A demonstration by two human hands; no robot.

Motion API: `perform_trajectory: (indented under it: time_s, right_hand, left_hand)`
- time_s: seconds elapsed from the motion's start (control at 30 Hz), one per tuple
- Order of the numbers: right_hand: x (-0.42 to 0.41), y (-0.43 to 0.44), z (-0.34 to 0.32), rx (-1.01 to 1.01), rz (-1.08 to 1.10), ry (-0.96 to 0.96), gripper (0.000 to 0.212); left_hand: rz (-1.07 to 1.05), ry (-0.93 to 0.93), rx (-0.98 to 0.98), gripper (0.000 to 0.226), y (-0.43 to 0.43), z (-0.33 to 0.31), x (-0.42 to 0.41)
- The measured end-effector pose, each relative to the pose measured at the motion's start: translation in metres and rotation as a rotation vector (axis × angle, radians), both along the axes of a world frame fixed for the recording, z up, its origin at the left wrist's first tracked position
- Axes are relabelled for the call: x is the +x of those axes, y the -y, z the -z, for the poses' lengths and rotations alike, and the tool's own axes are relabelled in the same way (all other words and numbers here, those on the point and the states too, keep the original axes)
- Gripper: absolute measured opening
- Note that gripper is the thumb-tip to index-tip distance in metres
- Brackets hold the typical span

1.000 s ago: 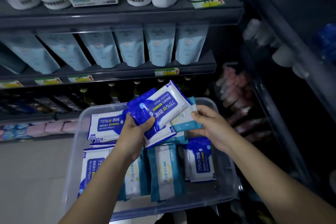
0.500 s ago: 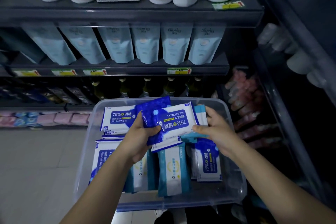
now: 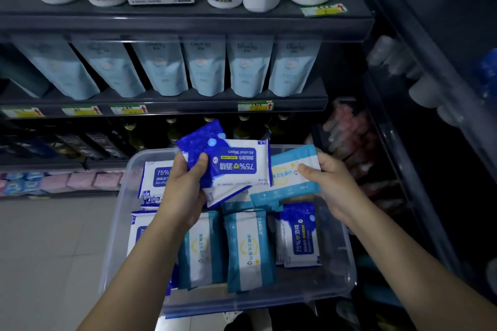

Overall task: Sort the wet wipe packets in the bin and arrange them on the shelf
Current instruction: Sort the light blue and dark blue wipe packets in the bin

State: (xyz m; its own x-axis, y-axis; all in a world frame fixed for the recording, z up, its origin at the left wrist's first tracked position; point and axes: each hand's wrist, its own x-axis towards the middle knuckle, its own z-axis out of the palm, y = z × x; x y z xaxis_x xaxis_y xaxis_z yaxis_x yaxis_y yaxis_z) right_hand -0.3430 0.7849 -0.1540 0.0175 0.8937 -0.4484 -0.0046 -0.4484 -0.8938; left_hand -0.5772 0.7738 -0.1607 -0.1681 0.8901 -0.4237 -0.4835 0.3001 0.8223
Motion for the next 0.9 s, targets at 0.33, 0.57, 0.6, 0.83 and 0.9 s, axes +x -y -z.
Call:
perform_trajectory:
  time_s: [0.33,0.57,0.6,0.83,0.9]
  right_hand:
    - [0.003,0.002,0.003,0.002,0.114,-0.026,0.014]
    - [-0.017,-0.005,0.031,-0.144,0.177,0.016,0.017]
    - [-0.023,-0.006,0.035,-0.157,0.162,0.028,0.018]
    - [-0.052,-0.015,0.059,-0.163,-0.054,0.307,0.023]
    - [-0.051,-0.016,0.065,-0.128,-0.076,0.400,0.027]
  left_hand:
    - [-0.279,-0.082,0.055,0.003,-0.001,-0.004,-0.027]
    - [-0.389,-0.104,0.056,0.004,0.009,-0.007,-0.044]
    - [-0.384,-0.107,0.050,0.004,0.011,-0.006,-0.046]
    - [-0.341,-0.089,0.018,0.011,0.021,-0.003,-0.047]
    - [-0.327,-0.099,0.031,0.009,0.022,-0.003,-0.045]
